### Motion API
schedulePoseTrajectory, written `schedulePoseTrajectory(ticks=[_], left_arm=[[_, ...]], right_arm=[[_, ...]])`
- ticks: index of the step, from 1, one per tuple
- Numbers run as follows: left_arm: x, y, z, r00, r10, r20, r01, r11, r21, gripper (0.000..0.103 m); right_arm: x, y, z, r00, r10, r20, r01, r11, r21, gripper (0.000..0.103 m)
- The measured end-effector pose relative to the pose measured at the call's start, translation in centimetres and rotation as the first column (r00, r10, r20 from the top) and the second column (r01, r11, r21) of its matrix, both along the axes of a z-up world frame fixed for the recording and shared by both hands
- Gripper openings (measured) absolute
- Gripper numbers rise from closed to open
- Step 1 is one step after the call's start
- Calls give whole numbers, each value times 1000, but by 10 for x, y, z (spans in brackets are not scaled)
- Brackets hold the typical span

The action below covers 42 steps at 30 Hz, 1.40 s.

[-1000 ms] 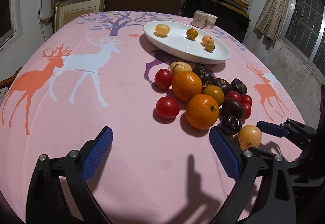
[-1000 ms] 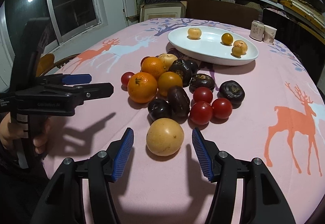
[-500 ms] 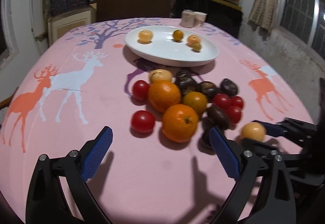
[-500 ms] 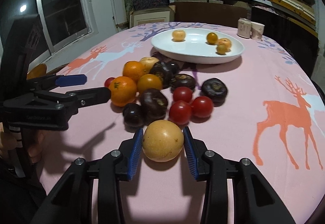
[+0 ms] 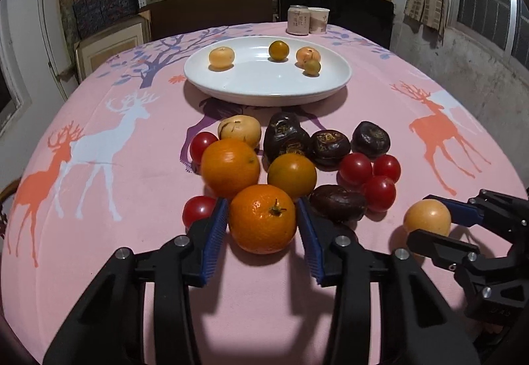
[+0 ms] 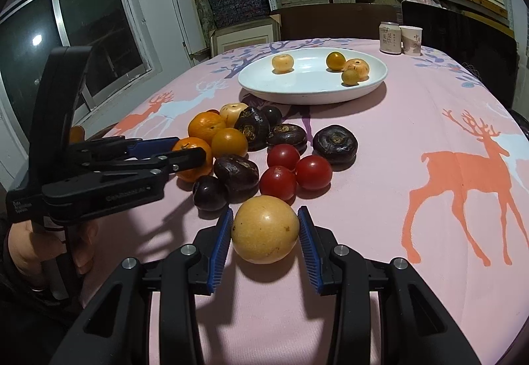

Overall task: Organize fruits
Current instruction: 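Carry the tangerine and yellow fruit onto the white plate and open both tools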

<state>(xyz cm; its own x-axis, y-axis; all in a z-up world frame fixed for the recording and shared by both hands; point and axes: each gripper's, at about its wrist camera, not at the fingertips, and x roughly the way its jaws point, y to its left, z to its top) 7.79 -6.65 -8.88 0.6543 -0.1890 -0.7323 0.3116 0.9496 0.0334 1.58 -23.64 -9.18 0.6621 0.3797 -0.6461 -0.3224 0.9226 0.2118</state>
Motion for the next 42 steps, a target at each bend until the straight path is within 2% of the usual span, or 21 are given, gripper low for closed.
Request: schedulePoseTrajectory(ticks=[2,3,4,6,12,15,16,19,28,32,42], left_arm=[[1,0,-1,1000,-1,-9,1,1000,2,44],[2,1,-3,1000,2,-21,-2,1000,-3,48],[3,3,-5,999,6,-40,-7,1000,-16,57],[2,3,-7,999,11,-33,-11,1000,-20,59],[5,2,-8,999,11,-31,-11,1000,-17,56],[8,4,-8,999,22,-36,-22,1000,-8,47],[8,2,-9,999,19,-35,-18,1000,18,45],[4,-5,-10,1000,10,-20,-8,997,83,45],[7,-8,-12,1000,15,-24,-12,994,107,45],[7,-8,-12,1000,7,-26,-5,996,89,45],[0,6,-10,997,-35,-67,33,999,-39,44]], right_arm=[[-1,-1,0,1000,2,4,-2,1000,6,40],[-1,-1,1,1000,3,6,-3,1000,9,40],[-1,-2,1,1000,3,7,-3,1000,13,40],[-1,-3,1,1000,3,6,-3,1000,19,40],[-2,-4,1,1000,9,5,-9,999,32,40],[-1,-5,1,1000,9,3,-9,999,40,40],[-1,-5,1,1000,8,3,-8,999,43,40],[-1,-6,1,1000,8,2,-8,999,46,40],[-2,-6,1,1000,7,7,-7,999,42,40],[-1,-6,1,1000,7,6,-7,999,43,40],[-2,-6,2,1000,1,10,-1,999,45,40]])
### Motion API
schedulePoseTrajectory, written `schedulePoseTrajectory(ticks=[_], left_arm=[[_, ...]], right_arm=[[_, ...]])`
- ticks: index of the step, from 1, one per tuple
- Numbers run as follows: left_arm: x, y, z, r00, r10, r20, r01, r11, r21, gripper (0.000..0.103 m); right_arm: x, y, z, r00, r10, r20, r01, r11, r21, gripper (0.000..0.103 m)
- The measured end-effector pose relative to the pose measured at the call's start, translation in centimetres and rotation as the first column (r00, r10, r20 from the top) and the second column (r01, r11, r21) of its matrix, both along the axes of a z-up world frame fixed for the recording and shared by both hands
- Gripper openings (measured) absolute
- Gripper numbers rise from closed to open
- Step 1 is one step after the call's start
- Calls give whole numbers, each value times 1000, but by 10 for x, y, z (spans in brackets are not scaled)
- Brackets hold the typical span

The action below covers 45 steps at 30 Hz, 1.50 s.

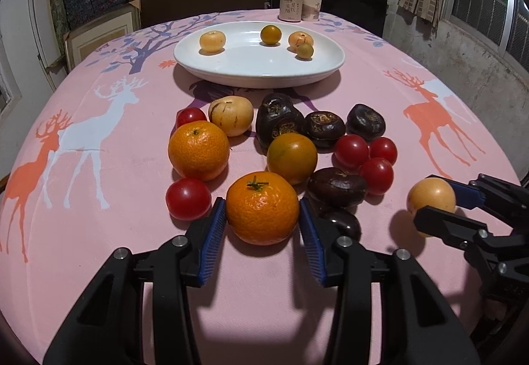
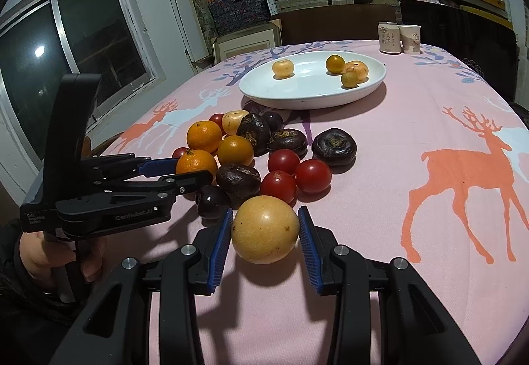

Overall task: Organize fruits
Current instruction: 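Carry the tangerine and yellow fruit onto the white plate and open both tools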

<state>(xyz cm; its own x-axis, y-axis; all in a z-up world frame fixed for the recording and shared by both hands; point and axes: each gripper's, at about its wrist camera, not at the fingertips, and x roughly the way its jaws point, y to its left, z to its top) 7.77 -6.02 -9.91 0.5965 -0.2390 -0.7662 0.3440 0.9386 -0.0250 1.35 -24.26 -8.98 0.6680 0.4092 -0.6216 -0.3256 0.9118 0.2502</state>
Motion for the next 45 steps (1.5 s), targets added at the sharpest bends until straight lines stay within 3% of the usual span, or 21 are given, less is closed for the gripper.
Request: schedulePoseTrajectory(ticks=[21,26,30,38,42,45], left_arm=[[-27,27,18,998,24,57,-21,998,-51,44],[-32,38,35,995,29,91,-23,997,-74,44],[-22,37,55,992,11,122,0,996,-87,44],[51,7,86,988,-52,146,64,995,-79,44],[114,-6,77,994,-46,99,56,994,-97,44],[153,-15,63,997,-29,75,35,996,-77,44]], right_arm=[[-3,0,1,1000,5,20,-5,1000,18,40],[-6,-6,3,1000,4,-6,-4,1000,17,40],[2,-18,23,1000,-9,0,9,1000,24,40],[84,-35,97,999,-26,39,24,998,50,40],[150,-23,105,1000,-23,1,22,998,50,40],[209,-11,89,997,-36,-62,38,999,37,40]])
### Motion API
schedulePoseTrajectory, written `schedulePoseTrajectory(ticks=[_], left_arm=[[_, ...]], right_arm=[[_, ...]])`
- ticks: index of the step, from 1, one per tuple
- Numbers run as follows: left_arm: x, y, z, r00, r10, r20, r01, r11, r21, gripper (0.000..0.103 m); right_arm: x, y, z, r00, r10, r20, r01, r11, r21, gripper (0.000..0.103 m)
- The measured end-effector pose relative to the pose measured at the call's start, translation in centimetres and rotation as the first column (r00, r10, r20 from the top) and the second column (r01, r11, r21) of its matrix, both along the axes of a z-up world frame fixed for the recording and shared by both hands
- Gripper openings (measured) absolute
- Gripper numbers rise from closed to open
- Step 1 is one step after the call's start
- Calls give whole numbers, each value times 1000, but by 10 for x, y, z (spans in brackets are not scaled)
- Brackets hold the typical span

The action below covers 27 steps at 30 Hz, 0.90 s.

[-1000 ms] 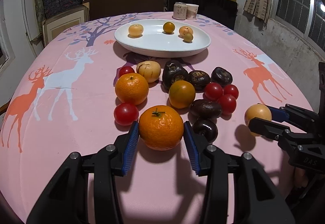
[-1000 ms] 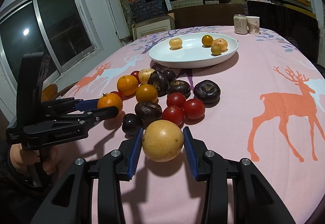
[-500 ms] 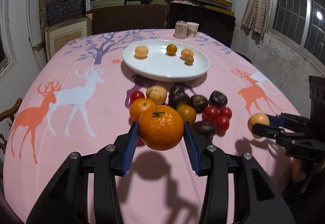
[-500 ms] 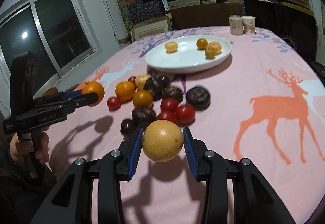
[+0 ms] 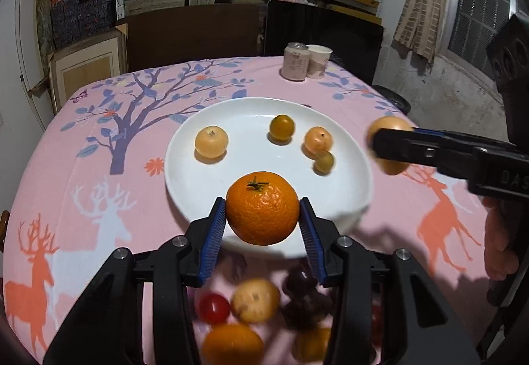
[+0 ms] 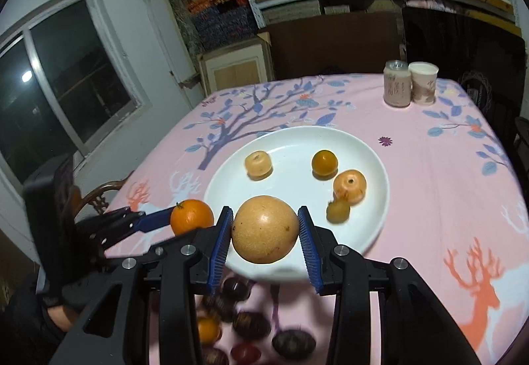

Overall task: Organize fruits
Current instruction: 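Carry the tangerine and yellow fruit onto the white plate and open both tools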

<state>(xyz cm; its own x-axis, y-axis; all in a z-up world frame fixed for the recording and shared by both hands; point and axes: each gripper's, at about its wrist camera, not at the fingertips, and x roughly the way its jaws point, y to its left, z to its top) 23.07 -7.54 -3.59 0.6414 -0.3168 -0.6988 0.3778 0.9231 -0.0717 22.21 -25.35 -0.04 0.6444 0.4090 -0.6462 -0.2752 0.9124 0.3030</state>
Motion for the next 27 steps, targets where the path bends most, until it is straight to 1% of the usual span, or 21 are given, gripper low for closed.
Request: schedulePoseTrajectory(ticks=[2,4,6,8,9,10,11,12,13,15,17,19,21,24,27], left_arm=[[22,-4,-11,1000,17,-20,-16,1000,24,44],[39,-6,-20,999,21,-50,-20,1000,23,44],[53,-7,-29,997,36,-63,-33,998,47,44],[61,-10,-35,997,44,-69,-39,997,69,45],[64,-10,-36,996,46,-81,-40,997,71,45],[65,-8,-35,996,42,-83,-37,998,56,53],[61,-7,-33,997,47,-65,-44,998,53,67],[56,-5,-27,998,65,-26,-64,996,64,73],[50,-1,-20,997,80,9,-80,995,64,82],[38,8,-7,996,87,31,-88,996,32,83],[21,19,5,995,96,43,-96,995,0,92],[-4,31,15,993,97,65,-97,995,-12,93],[-32,42,20,993,92,78,-92,996,-4,95],[-74,59,14,993,88,73,-89,996,2,97],[-111,66,-4,996,73,42,-75,996,37,97]], right_arm=[[29,6,-15,999,-4,-36,4,1000,-9,40],[50,12,-28,999,-5,-53,4,1000,-18,41],[65,14,-40,997,-8,-72,7,1000,-12,42],[74,15,-45,998,-16,-67,16,1000,2,51],[76,15,-45,998,-27,-57,27,1000,5,58],[75,13,-42,999,-32,-43,33,999,18,60],[72,12,-39,999,-31,-31,32,999,25,61],[70,11,-36,999,-32,-20,32,999,25,61],[64,9,-32,999,-34,-9,34,999,21,61],[52,3,-24,999,-41,3,41,999,30,61],[33,-4,-16,999,-42,16,41,998,41,61],[7,-8,-10,998,-48,29,47,999,17,61],[-20,-13,-7,998,-52,44,52,999,-5,61],[-68,-17,-11,996,-59,69,63,996,-62,61],[-112,-13,-30,996,-56,70,65,990,-124,61]])
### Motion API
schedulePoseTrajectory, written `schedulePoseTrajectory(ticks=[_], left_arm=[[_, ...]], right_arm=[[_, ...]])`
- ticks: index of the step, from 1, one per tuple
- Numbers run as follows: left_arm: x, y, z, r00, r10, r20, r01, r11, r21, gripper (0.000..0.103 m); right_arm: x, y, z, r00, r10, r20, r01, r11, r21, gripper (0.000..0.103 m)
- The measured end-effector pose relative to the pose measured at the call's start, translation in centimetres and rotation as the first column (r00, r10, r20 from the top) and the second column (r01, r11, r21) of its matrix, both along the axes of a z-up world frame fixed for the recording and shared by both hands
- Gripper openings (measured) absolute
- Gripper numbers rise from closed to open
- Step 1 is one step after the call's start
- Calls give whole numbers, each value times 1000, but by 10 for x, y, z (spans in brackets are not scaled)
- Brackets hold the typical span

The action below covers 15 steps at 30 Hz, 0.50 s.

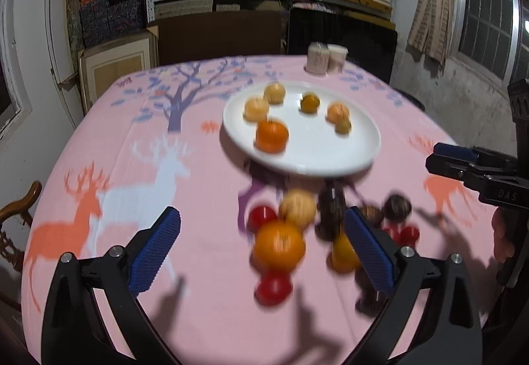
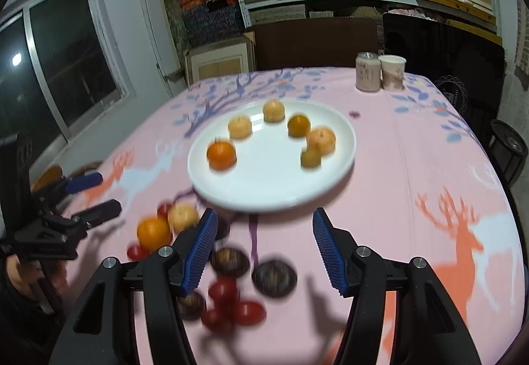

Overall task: Organize fruits
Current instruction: 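Carry the tangerine and yellow fruit onto the white plate and open both tools, then grasp the dark purple plum with the left tool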

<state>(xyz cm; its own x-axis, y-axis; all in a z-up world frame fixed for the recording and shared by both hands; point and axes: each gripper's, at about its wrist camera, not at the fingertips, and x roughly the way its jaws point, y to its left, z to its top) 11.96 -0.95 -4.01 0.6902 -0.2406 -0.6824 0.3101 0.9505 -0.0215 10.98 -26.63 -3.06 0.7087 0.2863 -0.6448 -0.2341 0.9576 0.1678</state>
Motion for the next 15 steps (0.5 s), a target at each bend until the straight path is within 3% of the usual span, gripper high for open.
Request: schedulePoseTrajectory(ticks=[3,5,11,12,15], left_arm=[[-31,1,-21,999,-15,-38,16,1000,11,97],[-47,-5,-31,996,-55,-64,55,998,-1,97],[-76,-53,-52,989,-138,-60,143,984,102,96],[-77,-59,-55,988,-144,-61,150,982,115,94],[-73,-74,-61,981,-171,-94,182,974,134,65]], right_arm=[[-31,10,-24,1000,-24,-16,23,997,-71,61],[-47,13,-35,999,-9,-31,8,1000,-25,60],[-67,3,-47,999,-53,8,53,997,61,60],[-67,0,-49,998,-66,6,66,995,68,60],[-66,-10,-53,996,-87,-17,89,989,119,60]])
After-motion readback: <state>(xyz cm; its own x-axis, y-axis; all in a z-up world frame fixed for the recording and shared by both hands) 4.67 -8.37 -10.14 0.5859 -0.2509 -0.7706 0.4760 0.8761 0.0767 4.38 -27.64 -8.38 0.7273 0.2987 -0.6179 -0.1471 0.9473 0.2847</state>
